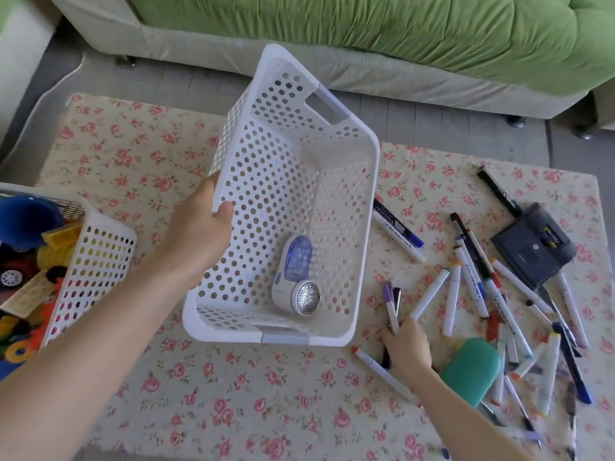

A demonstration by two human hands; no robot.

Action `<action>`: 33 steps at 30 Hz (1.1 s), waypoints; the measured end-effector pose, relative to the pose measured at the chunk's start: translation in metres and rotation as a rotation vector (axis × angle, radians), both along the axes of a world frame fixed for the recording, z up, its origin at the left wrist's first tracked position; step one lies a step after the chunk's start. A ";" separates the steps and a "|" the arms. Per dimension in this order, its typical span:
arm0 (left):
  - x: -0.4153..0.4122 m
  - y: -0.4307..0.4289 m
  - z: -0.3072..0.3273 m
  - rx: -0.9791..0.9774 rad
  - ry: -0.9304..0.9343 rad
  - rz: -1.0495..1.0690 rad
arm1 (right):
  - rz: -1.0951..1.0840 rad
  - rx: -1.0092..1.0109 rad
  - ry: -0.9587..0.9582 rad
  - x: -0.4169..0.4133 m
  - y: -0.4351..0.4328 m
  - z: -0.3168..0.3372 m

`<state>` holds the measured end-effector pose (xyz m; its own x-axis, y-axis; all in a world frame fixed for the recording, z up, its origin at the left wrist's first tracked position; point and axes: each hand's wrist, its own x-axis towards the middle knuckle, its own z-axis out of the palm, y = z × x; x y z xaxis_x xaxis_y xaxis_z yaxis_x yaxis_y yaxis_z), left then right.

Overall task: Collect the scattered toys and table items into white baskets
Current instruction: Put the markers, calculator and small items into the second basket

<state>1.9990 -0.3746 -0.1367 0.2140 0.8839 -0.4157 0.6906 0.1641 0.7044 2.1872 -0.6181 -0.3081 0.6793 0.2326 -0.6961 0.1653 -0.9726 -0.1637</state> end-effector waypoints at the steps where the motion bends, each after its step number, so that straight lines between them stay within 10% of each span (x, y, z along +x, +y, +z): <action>1: 0.000 -0.002 -0.001 -0.002 -0.001 -0.005 | 0.019 -0.024 -0.012 -0.001 0.000 -0.002; 7: -0.005 -0.009 -0.007 -0.019 -0.025 -0.022 | 0.002 -0.019 0.054 -0.002 0.010 0.003; 16: -0.005 -0.025 -0.003 -0.019 -0.029 -0.129 | -0.034 0.589 0.015 -0.041 0.052 0.081; 21: -0.007 -0.031 0.001 -0.038 -0.063 -0.143 | 0.067 0.495 0.358 -0.101 0.094 0.076; 33: -0.009 -0.009 -0.002 -0.078 -0.097 -0.029 | 0.214 0.452 0.338 -0.102 0.132 0.074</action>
